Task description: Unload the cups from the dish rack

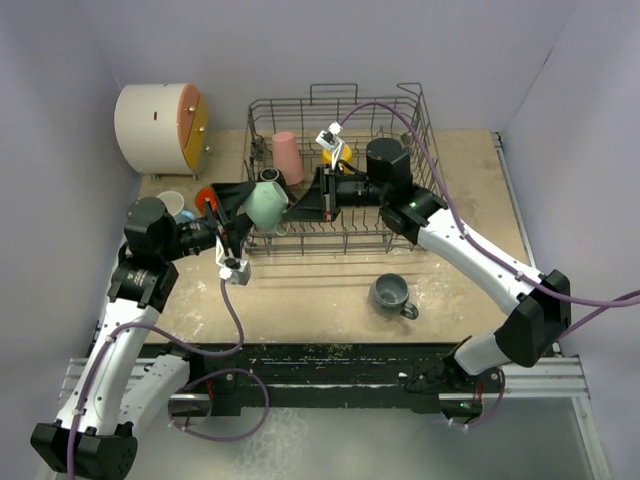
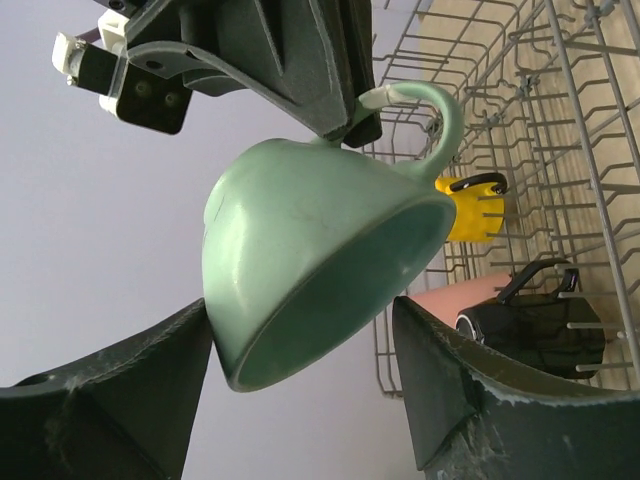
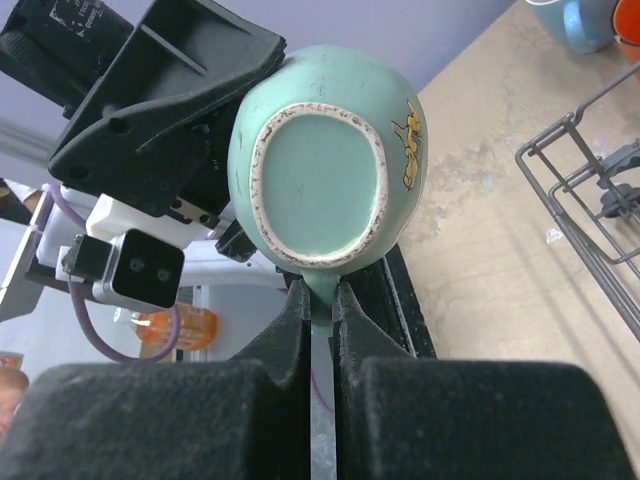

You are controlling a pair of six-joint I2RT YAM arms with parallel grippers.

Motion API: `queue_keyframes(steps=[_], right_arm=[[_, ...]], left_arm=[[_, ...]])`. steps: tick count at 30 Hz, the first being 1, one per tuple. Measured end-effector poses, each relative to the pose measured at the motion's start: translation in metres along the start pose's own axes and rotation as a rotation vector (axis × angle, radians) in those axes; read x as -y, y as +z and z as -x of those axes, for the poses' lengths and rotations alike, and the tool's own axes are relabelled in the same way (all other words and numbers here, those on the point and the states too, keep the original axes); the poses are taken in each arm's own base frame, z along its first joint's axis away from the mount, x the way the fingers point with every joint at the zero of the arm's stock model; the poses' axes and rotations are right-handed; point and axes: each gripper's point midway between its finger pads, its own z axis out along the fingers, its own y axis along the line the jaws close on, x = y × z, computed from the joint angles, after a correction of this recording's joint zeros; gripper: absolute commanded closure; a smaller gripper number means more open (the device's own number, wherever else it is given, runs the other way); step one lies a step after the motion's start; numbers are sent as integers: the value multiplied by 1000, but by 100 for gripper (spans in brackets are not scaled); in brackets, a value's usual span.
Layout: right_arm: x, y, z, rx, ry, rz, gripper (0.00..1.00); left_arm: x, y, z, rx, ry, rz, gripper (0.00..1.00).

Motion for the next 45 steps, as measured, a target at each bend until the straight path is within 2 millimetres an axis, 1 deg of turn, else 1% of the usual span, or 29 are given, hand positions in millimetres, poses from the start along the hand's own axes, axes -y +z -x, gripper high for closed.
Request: queue_keyframes(steps=[3,5,6,9,11,12,16,17,18,19,21,23,24,26,27,30,32,35,38,40,42,45], right_arm=[[2,0,-4,-10,12,0,100],[6,1,-8,-17,22,-5,100],[7,1,-11,-22,28,-7,100],[10,3,-18,-34,52,-9,100],[9,5,-22,-43,68,-6,100],[7,5,-23,-45,69,1,100],[-1,8,-30,-70,85,24,100],[-2,8,-32,-75,86,28,100],[-2,8,-32,-77,87,29,99],[-1,8,-34,-80,91,27,90],[2,8,-38,-88,103,20,71],[5,6,-41,-96,119,2,58],[6,3,-42,-96,121,-9,52],[7,-7,-38,-79,116,-43,45],[9,-15,-32,-55,105,-66,42],[16,-46,-4,43,56,-178,37],[23,-66,15,109,28,-265,34],[41,-99,42,207,-14,-453,32],[58,-126,61,267,-51,-632,31],[68,-140,68,285,-66,-722,31],[80,-152,73,295,-68,-802,30],[101,-166,76,301,-55,-896,29]], left_arm=[[1,0,0,0,20,11,34],[3,0,1,6,25,16,41],[3,0,2,9,26,19,46],[-1,1,5,25,37,31,73],[-3,0,8,39,43,38,82],[-4,0,10,46,53,41,84],[-11,-1,18,79,112,59,85],[-9,-1,19,82,118,54,87],[-8,0,20,85,129,48,93],[-6,0,20,88,137,43,100],[-2,2,20,102,151,27,100],[4,4,22,118,151,9,100],[9,5,23,127,144,-7,100],[25,7,25,142,111,-55,100],[35,10,26,153,84,-85,100],[70,20,36,192,-22,-194,100],[94,31,48,214,-113,-300,100],[121,51,66,221,-265,-473,100],[136,76,75,178,-389,-626,100],[146,94,80,139,-440,-709,100],[160,111,82,86,-481,-790,100],[189,131,83,15,-536,-906,100]])
